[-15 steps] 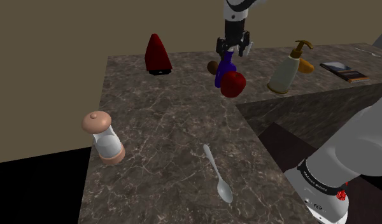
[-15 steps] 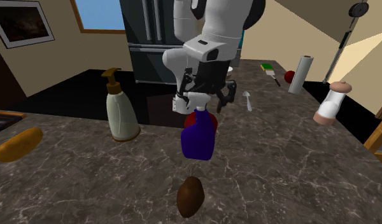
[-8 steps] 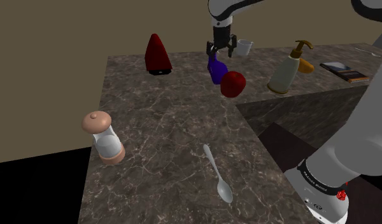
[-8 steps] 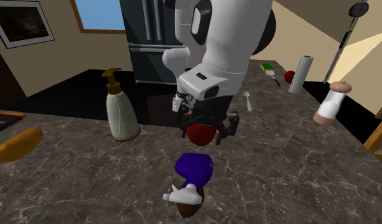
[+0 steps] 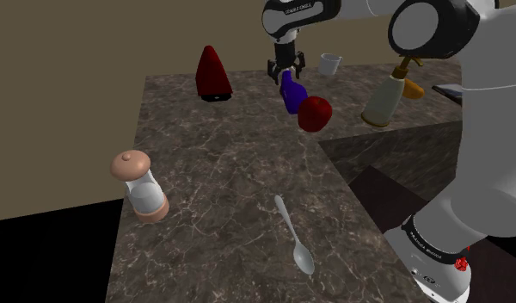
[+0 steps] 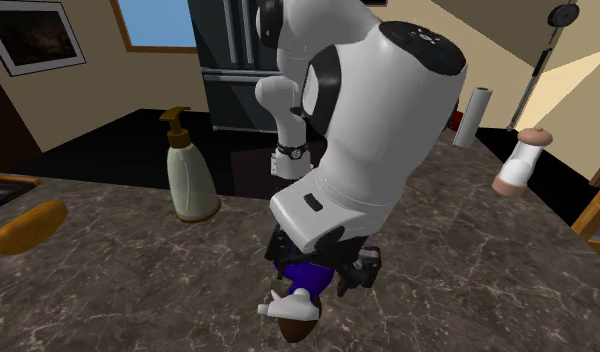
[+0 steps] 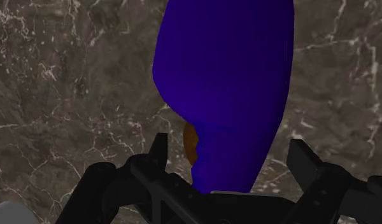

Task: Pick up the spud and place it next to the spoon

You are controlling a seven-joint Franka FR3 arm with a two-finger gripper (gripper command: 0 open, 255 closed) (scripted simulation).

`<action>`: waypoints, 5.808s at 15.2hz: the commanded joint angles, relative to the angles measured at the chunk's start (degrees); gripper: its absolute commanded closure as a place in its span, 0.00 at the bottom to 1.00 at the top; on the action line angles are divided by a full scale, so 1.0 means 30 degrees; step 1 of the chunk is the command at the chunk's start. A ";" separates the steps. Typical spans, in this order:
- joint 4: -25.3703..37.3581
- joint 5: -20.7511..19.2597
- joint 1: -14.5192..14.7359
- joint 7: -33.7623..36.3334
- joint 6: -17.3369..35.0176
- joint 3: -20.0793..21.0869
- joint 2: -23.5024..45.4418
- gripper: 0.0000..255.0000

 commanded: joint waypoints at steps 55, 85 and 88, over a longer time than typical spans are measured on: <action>0.5140 0.0052 -0.0195 -0.0833 -0.4528 -0.0252 0.0546 1.00; -2.0627 0.1426 0.4345 0.7286 -0.0832 0.3503 -2.0122 1.00; -2.1809 0.2195 0.5004 0.8161 -0.1337 0.4207 -2.1708 1.00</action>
